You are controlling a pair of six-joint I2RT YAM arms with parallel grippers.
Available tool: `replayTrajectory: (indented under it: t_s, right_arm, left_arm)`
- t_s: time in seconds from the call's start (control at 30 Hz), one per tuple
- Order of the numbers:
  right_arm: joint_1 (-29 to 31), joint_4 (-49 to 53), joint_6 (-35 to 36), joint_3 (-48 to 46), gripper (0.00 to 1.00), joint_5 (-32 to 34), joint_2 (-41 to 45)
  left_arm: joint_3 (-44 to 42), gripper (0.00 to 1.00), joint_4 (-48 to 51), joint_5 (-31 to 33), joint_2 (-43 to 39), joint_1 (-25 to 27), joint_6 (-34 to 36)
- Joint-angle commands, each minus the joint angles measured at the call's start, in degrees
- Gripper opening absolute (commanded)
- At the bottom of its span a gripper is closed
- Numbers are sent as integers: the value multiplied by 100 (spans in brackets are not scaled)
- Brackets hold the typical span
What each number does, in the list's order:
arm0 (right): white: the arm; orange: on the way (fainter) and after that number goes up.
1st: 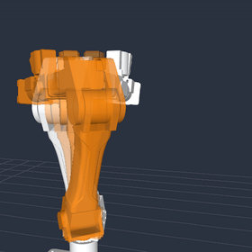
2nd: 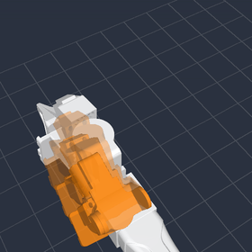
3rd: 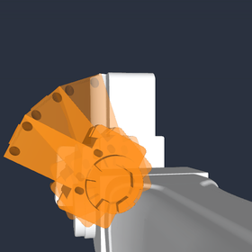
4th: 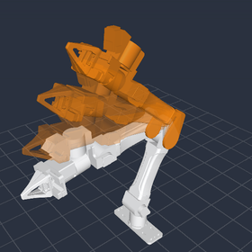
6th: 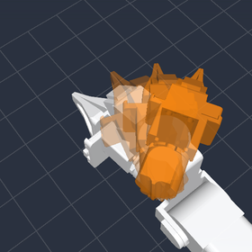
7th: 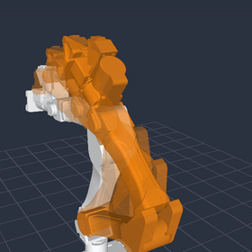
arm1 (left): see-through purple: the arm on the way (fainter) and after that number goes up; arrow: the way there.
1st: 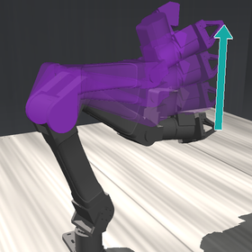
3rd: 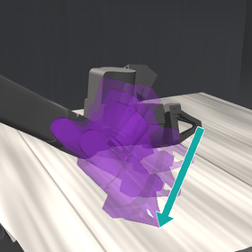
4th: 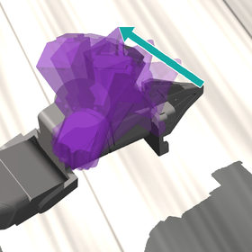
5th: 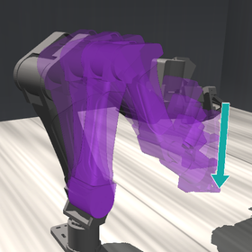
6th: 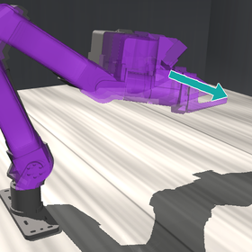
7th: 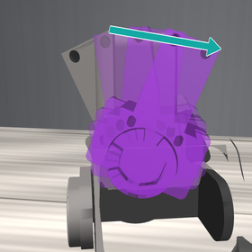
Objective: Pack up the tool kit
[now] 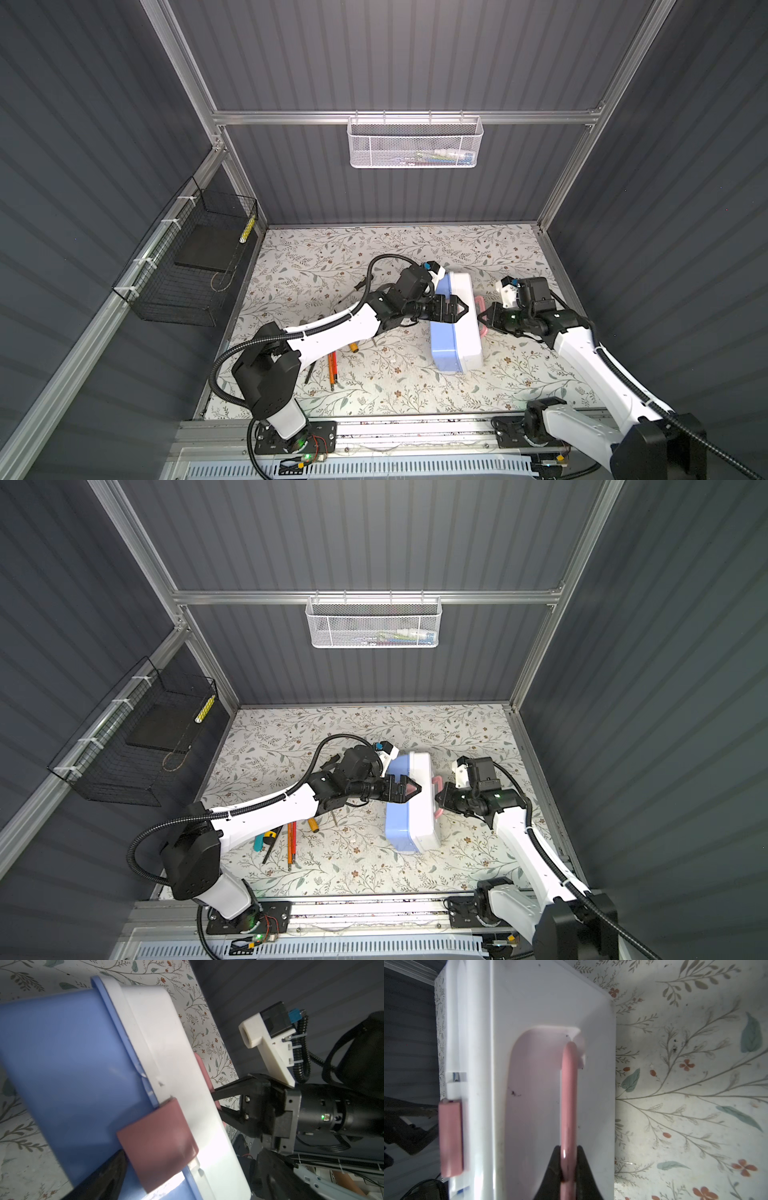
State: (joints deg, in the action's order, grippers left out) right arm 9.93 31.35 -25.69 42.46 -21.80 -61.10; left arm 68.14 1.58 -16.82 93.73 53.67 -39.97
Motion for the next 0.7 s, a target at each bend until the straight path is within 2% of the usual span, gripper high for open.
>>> replayTrajectory:
  t_s: [0.0,0.27,0.67]
  right_arm:
    - [194,-348,60,270,0,-236,3]
    - [489,-244,158,465,0,68,-103]
    - [632,-199,170,536,0,409,-157]
  left_arm:
    - [-249,99,-195,-652,192,50,19]
    - [-294,99,-978,-1363,553,56,-362]
    - [-480,99,-1540,-1566,452,61,-513]
